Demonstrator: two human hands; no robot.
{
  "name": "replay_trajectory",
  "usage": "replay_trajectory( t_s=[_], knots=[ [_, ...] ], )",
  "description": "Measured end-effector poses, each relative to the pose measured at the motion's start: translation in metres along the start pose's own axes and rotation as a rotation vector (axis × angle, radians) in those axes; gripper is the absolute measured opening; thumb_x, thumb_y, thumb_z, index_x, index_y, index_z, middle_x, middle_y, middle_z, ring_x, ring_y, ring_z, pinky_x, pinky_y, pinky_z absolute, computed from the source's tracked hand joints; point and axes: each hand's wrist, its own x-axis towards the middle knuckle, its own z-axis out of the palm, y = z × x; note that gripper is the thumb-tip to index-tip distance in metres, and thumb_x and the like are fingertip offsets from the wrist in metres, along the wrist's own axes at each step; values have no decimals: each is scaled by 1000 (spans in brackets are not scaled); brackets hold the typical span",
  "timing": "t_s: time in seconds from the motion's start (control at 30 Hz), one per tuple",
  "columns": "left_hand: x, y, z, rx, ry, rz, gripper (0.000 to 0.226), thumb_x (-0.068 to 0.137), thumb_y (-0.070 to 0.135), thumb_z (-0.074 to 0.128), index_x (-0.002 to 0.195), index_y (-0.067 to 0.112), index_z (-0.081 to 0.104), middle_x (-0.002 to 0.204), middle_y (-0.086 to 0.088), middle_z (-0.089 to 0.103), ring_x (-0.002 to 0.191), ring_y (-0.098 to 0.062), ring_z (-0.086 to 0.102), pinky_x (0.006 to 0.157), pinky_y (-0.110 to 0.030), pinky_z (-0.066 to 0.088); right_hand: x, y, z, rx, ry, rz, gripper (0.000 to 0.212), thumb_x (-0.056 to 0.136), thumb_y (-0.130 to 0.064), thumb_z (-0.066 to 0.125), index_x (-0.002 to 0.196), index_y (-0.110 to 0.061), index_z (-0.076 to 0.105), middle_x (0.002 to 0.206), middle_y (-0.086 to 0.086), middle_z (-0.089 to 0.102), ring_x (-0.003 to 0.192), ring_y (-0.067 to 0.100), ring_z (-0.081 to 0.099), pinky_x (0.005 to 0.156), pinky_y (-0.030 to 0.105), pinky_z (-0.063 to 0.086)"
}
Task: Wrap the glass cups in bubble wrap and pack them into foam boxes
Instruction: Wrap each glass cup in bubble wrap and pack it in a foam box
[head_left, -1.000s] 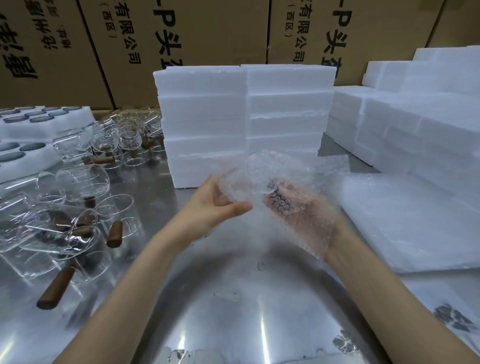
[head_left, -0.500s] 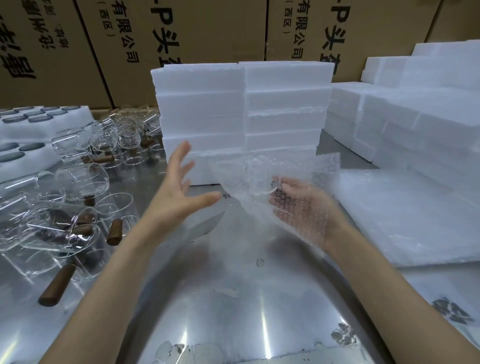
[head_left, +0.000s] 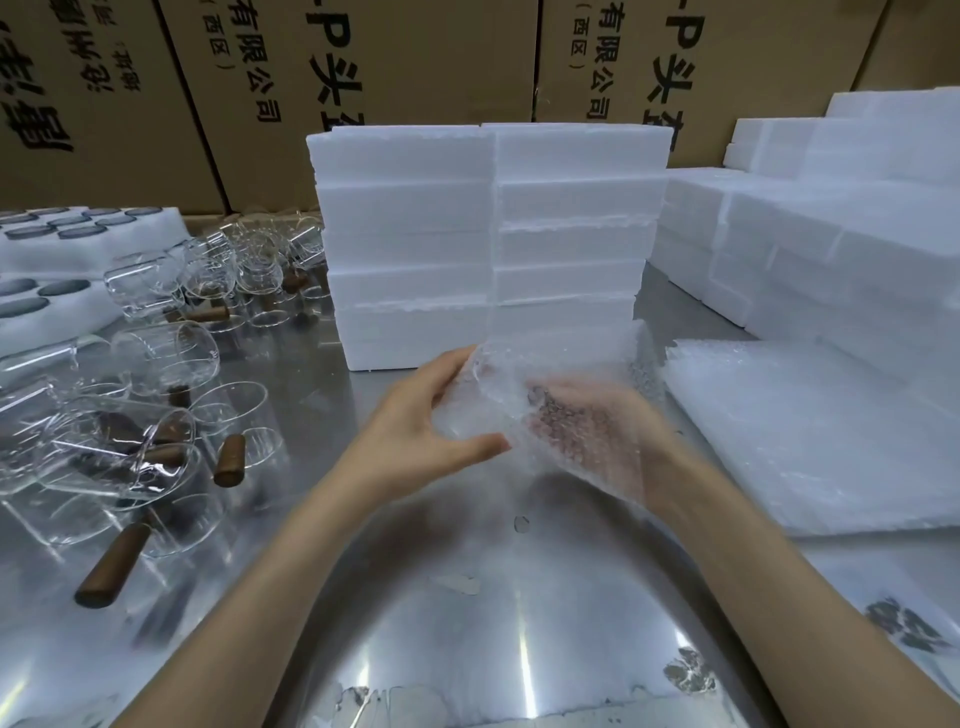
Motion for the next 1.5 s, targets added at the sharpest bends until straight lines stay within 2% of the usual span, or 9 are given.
replay_trajectory(
  t_s=[0.13, 0.33, 0.53, 0.77, 1.0, 1.13, 1.3, 1.4, 1.5],
  knots=[
    [0, -8, 4, -150, -6, -110, 51, 67, 22, 78, 116, 22, 61, 109, 7, 72, 103, -7, 66, 88, -18, 48, -2, -3, 1, -96, 33, -31, 30, 89, -19, 51, 108, 2, 62, 93, 10, 68, 75, 24, 68, 59, 23, 52],
    [1, -19, -7, -158, 26, -220, 51, 65, 28, 79, 112, 18, 63, 105, 5, 73, 97, -6, 68, 85, -18, 51, -19, -12, 6, -714, -23, -221, 26, 89, -59, 45, 97, -52, 69, 103, -37, 63, 100, -18, 55, 81, 14, 43],
    [7, -24, -21, -412, 361, -452, 51, 68, 33, 84, 108, 8, 66, 101, -7, 71, 91, -20, 65, 88, -37, 51, -15, -16, 1, -571, 522, -800, 14, 88, -39, 62, 98, -30, 66, 98, -13, 71, 94, 0, 64, 75, 11, 45],
    [2, -12, -19, -639, 67, -412, 78, 62, 38, 78, 127, 1, 56, 127, -18, 62, 117, -31, 60, 102, -46, 43, -9, 5, 11, -585, 233, -276, 92, 61, -64, 60, 141, -25, 36, 134, -8, 51, 120, 2, 50, 91, 10, 40],
    [-4, -11, -8, -382, -217, -305, 64, 65, 30, 82, 123, 28, 54, 116, 13, 68, 110, -6, 64, 86, -15, 49, -4, 1, 6, -223, 344, -384, 16, 88, -26, 63, 82, -13, 72, 85, 2, 73, 84, 16, 68, 82, 30, 52],
    [-4, -11, -7, -247, -269, -296, 56, 67, 24, 80, 117, 31, 55, 112, 21, 68, 105, 2, 63, 81, -7, 46, -2, 3, 6, -357, 422, -348, 22, 85, -19, 66, 76, 0, 60, 74, 6, 58, 71, 19, 54, 67, 29, 39],
    [-5, -9, 0, -104, -297, -289, 61, 64, 30, 78, 120, 21, 57, 113, 4, 68, 108, -10, 63, 102, -37, 46, -8, 2, 13, -424, 358, -347, 43, 68, -25, 61, 78, 15, 51, 71, 8, 48, 68, 16, 43, 64, 29, 33],
    [-5, -6, 5, -111, -321, -235, 59, 63, 22, 75, 119, 13, 59, 115, -8, 66, 113, -23, 61, 101, -46, 45, -10, 5, 18, -441, 343, -351, 17, 65, -6, 59, 52, -10, 49, 44, 0, 42, 44, 14, 33, 45, 21, 27],
    [-4, -6, 10, -118, -272, -243, 45, 58, 18, 72, 103, 17, 64, 94, 3, 68, 90, -11, 63, 81, -23, 51, -15, 1, 23, -467, 326, -368, 23, 64, -2, 58, 47, -11, 46, 46, 2, 40, 43, 12, 29, 40, 15, 26]
  ],
)
